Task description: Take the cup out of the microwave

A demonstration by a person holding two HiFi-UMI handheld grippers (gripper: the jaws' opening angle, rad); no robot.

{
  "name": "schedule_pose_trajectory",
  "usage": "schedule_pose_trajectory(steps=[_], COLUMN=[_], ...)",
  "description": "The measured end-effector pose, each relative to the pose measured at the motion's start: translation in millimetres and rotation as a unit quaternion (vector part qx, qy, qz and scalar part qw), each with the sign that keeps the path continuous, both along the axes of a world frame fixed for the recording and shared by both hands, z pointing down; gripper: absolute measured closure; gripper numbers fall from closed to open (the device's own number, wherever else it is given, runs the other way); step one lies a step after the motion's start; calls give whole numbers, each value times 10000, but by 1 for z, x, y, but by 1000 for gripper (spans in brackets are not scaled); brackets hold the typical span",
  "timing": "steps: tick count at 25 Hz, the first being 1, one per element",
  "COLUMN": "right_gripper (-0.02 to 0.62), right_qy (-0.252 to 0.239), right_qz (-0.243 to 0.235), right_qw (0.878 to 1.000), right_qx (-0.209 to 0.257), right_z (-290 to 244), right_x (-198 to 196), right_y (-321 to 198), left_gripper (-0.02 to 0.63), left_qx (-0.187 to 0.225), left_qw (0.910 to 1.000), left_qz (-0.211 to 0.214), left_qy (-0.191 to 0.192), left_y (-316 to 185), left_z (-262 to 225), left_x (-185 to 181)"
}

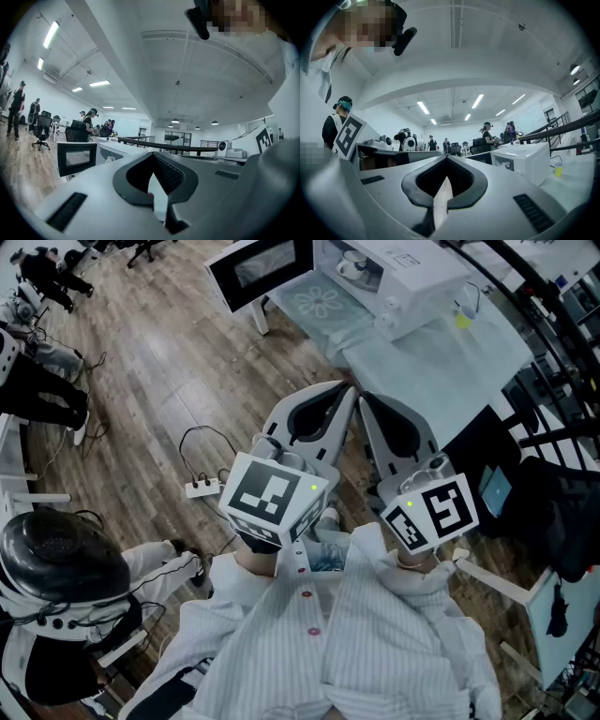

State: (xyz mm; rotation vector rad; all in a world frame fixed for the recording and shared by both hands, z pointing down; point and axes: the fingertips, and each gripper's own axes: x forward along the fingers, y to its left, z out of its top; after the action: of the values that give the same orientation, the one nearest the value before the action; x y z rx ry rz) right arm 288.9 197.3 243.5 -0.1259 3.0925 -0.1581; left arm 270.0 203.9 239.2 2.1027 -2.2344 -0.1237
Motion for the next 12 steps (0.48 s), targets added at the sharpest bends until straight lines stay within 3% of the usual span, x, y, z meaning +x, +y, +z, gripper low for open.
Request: schedule_pose_trajectory(steps=[12], right_gripper=[561], right_qy=[-34], right_qz=[-77], right_qw=[9999], right_qx=[-92], right_z=[2], right_x=[13], right_y=[-8], left_gripper=[598], left_qx=[-53], left_qw=[9999], left_qz=[-139], left_qy=[5], left_y=[-5], left_z=[3], left_x=[10])
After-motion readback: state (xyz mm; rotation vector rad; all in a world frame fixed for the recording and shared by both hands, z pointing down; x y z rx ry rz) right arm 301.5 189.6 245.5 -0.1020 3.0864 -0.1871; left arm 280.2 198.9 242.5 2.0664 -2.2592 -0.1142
